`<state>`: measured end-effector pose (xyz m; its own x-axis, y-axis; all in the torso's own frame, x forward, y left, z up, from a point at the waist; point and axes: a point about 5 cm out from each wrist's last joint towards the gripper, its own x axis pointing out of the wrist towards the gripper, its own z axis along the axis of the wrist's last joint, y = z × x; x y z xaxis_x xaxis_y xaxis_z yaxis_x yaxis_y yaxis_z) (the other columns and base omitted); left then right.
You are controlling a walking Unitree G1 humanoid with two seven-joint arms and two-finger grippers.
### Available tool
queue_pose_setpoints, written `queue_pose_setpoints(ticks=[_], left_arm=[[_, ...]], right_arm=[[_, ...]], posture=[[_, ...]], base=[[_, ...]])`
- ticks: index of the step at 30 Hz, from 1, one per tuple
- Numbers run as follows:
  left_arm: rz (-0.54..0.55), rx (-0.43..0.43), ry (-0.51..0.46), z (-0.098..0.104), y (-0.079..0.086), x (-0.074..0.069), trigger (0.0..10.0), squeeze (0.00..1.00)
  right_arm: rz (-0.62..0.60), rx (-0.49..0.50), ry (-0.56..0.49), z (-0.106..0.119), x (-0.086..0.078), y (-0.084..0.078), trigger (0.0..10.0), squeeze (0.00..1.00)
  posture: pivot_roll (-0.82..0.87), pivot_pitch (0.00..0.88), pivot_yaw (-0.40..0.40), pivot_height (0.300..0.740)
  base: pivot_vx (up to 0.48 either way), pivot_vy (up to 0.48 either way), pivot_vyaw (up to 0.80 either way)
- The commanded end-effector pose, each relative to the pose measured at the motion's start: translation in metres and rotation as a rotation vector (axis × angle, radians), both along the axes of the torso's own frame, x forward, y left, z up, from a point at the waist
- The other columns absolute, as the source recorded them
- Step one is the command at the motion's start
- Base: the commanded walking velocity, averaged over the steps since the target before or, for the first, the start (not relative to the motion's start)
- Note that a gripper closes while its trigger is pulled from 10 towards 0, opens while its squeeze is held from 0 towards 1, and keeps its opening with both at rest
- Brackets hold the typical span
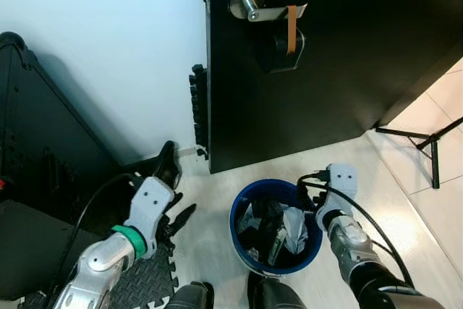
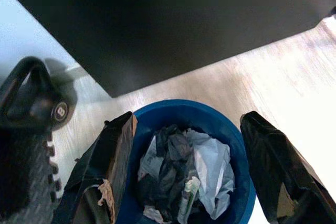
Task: Clean up the room
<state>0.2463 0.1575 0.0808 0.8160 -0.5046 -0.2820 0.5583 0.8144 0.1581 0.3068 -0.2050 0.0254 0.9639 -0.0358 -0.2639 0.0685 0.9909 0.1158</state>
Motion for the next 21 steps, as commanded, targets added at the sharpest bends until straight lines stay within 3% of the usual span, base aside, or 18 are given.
queue_pose_setpoints(ticks=[1, 9, 18, 21], left_arm=[[-0.001, 0.009, 0.051, -0.014, -0.007, -0.003, 10.0, 0.00], [0.083, 0.052, 0.079, -0.030, -0.002, 0.001, 10.0, 0.00], [0.175, 0.071, 0.134, -0.050, 0.004, 0.002, 10.0, 0.00], [0.261, 0.090, 0.179, -0.066, 0.011, 0.002, 10.0, 0.00]], right_arm=[[-0.047, 0.029, 0.028, -0.015, -0.017, -0.005, 10.0, 0.00], [-0.068, 0.065, 0.023, -0.023, -0.030, -0.008, 10.0, 0.00], [-0.048, 0.084, 0.016, -0.027, -0.035, -0.001, 10.0, 0.00], [0.000, 0.065, 0.035, -0.033, -0.039, 0.008, 10.0, 0.00]], posture=[[0.12, 0.121, 0.035, 0.737], [0.10, 0.096, 0.032, 0.740], [0.09, 0.078, 0.023, 0.740], [0.08, 0.045, 0.012, 0.740]], base=[[0.000, 0.000, 0.00], [0.000, 0.000, 0.00], [0.000, 0.000, 0.00], [0.000, 0.000, 0.00]])
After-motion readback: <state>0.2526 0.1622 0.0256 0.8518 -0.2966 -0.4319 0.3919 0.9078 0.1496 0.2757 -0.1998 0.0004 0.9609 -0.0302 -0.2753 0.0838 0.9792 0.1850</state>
